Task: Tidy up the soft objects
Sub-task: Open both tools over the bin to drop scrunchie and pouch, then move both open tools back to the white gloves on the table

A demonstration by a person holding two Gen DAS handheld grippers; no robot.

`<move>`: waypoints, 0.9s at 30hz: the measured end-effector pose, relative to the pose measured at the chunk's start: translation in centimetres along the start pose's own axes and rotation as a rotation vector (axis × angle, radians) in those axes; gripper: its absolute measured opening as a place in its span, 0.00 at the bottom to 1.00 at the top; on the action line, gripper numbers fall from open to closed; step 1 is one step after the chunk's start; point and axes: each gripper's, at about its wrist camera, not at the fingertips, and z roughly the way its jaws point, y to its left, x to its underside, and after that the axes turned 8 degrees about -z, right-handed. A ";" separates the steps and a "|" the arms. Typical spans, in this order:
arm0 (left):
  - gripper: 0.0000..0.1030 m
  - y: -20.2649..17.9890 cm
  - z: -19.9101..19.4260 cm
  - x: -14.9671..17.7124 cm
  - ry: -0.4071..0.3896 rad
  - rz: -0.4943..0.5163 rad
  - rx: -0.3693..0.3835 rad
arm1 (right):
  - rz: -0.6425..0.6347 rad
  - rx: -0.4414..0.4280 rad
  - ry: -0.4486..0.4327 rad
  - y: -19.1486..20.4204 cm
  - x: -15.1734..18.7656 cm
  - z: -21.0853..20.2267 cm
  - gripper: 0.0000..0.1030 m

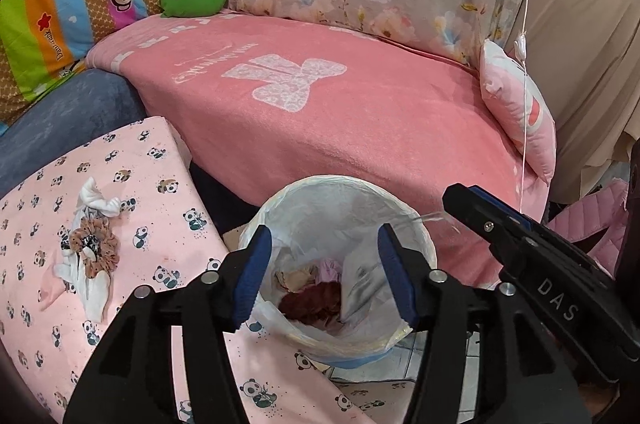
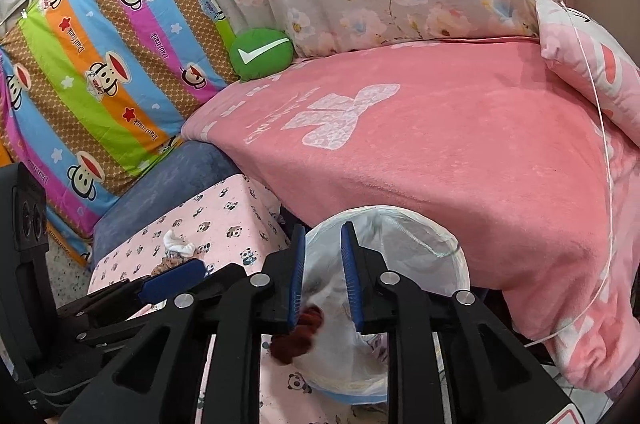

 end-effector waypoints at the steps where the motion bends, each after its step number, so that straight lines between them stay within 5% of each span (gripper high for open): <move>1: 0.57 0.1 0.1 -0.1 0.002 -0.003 0.000 | 0.005 0.002 -0.001 -0.1 0.0 0.0 0.24; 27: 0.57 3.9 -1.8 -0.4 -0.051 -0.073 -0.068 | -0.042 -0.023 0.020 2.0 0.0 0.9 0.32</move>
